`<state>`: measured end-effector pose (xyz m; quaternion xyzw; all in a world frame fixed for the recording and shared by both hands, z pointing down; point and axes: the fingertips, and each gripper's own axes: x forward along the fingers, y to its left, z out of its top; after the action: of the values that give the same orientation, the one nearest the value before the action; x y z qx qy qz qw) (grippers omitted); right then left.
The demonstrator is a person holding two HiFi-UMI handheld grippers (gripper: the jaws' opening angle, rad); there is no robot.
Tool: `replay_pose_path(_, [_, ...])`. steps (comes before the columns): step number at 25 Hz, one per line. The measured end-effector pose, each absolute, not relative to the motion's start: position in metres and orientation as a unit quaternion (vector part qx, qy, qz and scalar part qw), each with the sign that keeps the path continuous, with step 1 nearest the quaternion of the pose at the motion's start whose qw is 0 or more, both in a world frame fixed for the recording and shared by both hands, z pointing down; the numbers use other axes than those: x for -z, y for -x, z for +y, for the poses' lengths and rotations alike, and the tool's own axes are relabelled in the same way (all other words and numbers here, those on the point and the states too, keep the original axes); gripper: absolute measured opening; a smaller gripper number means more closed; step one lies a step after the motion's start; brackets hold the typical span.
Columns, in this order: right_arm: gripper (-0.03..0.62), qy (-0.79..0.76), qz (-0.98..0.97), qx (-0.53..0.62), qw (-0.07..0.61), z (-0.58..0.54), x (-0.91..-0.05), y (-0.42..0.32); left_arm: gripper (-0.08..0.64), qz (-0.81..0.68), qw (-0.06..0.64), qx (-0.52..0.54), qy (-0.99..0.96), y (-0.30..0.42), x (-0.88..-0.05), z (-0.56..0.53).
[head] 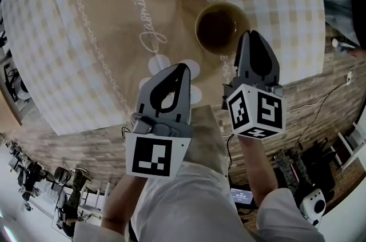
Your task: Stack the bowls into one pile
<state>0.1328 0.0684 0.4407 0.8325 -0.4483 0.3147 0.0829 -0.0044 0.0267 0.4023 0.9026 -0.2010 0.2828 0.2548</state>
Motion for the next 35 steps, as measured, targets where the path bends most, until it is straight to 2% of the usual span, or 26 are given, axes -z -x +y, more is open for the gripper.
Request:
replay_pose_path(11, [0.04, -0.823, -0.475, -0.305, 0.07, 0.077, -0.394, -0.113, 0.018, -0.21, 0.229, -0.272, -0.911, 0.022, -0.362, 0.035])
replay_pose_path(26, [0.04, -0.801, -0.513, -0.297, 0.086, 0.089, -0.273, -0.04, 0.018, -0.176, 0.212, -0.242, -0.93, 0.084, -0.261, 0.021])
replay_pose_path(30, [0.04, -0.787, -0.538, -0.285, 0.104, 0.088, -0.258, -0.043, 0.018, -0.204, 0.229, -0.224, -0.925, 0.09, -0.258, 0.02])
replay_pose_path(35, [0.04, -0.754, -0.58, -0.286, 0.112, 0.096, -0.279, -0.079, 0.018, -0.263, 0.236, -0.215, -0.91, 0.064, -0.268, 0.036])
